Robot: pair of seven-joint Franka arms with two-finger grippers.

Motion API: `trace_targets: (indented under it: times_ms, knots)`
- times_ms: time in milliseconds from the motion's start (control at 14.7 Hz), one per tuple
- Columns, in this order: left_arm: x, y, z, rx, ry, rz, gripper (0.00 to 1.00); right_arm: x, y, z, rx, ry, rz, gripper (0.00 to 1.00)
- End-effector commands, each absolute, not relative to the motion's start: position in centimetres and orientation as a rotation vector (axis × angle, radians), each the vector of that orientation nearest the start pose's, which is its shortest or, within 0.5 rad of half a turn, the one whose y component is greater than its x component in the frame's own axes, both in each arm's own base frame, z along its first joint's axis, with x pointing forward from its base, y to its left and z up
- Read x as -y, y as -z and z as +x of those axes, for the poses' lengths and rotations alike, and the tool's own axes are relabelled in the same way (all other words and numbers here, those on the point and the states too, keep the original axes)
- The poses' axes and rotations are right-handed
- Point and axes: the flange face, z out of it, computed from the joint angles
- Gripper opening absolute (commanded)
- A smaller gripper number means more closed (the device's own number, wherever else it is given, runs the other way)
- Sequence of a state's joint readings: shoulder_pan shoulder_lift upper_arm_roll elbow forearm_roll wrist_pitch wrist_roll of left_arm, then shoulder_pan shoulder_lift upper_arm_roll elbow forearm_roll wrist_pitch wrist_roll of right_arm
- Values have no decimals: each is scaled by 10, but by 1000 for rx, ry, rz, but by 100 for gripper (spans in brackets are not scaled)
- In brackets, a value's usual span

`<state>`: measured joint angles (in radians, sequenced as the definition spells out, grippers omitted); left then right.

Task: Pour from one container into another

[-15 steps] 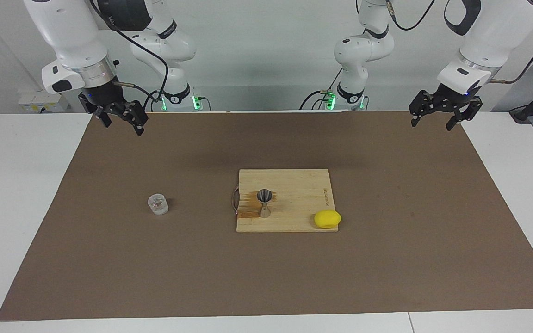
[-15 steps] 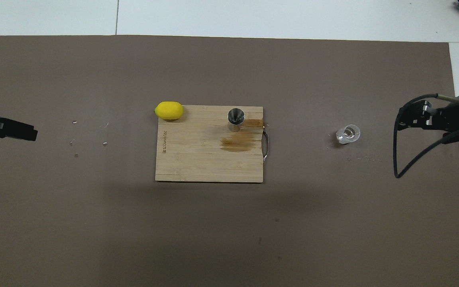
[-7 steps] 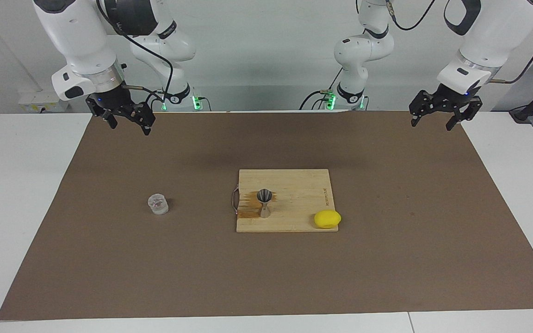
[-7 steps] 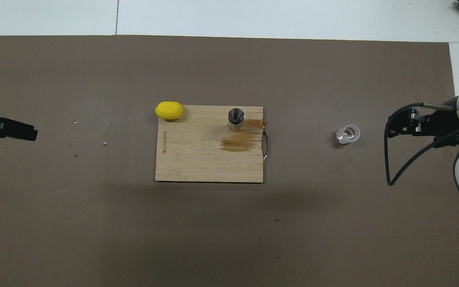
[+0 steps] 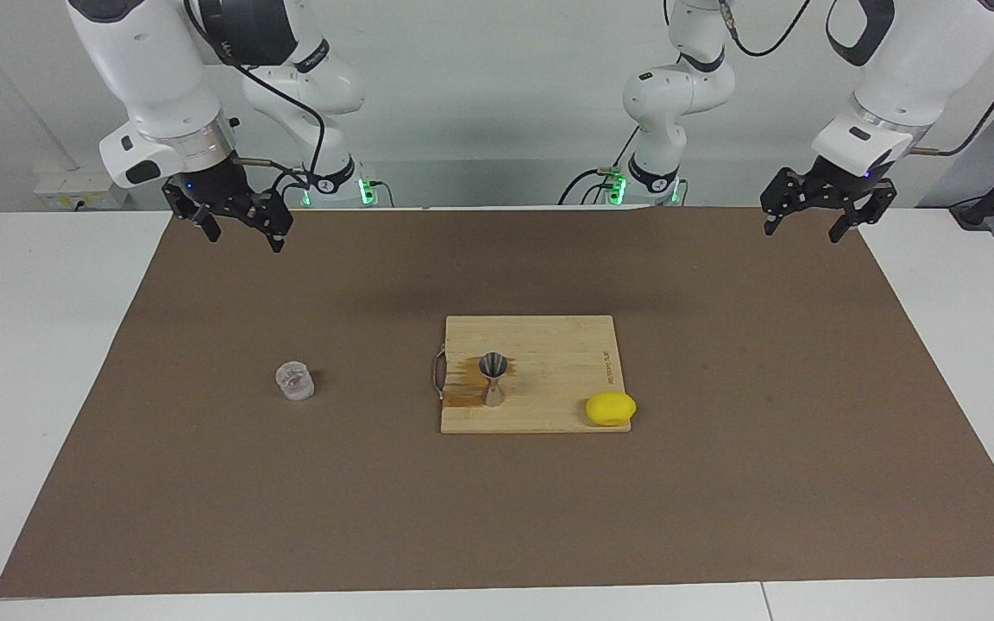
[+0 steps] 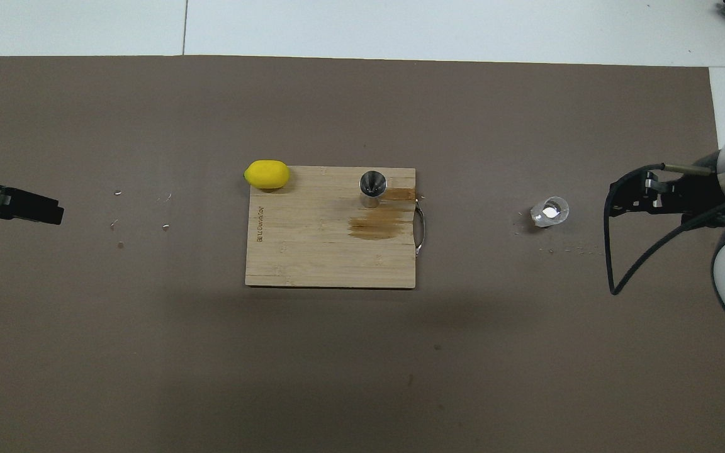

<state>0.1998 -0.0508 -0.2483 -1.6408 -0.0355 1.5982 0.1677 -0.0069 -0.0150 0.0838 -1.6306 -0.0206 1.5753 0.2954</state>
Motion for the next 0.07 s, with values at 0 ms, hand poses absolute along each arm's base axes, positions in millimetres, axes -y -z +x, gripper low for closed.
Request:
trace_targets:
  times_ms: [0]
  knots:
    - [87,-616,532,-156,73,-3201,100,-40,-605,541,-303,-45,-3154,100]
